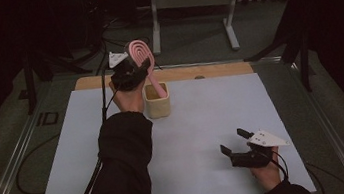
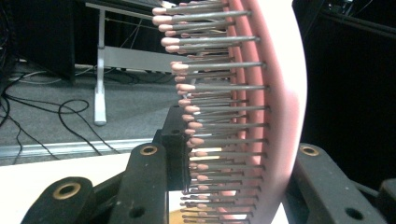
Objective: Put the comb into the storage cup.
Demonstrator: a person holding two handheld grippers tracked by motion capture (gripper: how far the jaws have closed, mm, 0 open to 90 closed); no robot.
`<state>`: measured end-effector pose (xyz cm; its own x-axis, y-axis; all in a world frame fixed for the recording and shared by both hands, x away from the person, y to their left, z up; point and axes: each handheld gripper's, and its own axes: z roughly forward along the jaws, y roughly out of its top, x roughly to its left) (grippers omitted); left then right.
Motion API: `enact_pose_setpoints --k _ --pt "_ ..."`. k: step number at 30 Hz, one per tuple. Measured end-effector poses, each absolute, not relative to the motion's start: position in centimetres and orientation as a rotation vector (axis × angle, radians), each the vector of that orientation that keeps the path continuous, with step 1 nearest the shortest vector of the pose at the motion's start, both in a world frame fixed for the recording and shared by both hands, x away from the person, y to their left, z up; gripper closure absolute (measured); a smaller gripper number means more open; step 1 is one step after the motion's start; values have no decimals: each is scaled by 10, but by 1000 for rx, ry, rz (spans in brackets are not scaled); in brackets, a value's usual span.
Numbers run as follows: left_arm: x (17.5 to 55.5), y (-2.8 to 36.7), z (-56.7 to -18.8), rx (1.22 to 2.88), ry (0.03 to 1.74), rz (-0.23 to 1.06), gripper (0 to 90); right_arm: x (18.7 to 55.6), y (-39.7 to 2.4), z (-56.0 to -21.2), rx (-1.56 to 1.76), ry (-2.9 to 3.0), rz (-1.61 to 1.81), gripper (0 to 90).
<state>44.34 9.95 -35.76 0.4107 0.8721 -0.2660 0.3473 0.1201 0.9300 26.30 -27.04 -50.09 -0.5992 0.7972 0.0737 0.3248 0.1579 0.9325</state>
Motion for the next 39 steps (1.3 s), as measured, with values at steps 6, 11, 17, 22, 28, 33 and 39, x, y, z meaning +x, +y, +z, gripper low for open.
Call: enact_pose_setpoints --k 6,11,17,22,28,33,39 --pt "444 98 -360 1462 1158 543 643 263 -270 -501 1063 2004 1436 103" --pt "444 97 -361 1465 1159 540 643 263 -270 -501 1064 2003 1434 103" --pt "444 96 -363 1463 1163 537 644 264 -270 -502 1063 2007 1435 103" --pt "444 95 -364 1465 1163 537 643 264 -270 -502 1062 2009 1437 103" --pt "443 95 -367 1467 1166 538 643 264 -269 -502 1060 2011 1438 103" --pt "442 95 -369 1467 1168 537 643 264 -269 -502 1060 2011 1438 103" --pt "442 94 -372 1480 1169 541 643 264 -269 -502 1059 2011 1434 103"
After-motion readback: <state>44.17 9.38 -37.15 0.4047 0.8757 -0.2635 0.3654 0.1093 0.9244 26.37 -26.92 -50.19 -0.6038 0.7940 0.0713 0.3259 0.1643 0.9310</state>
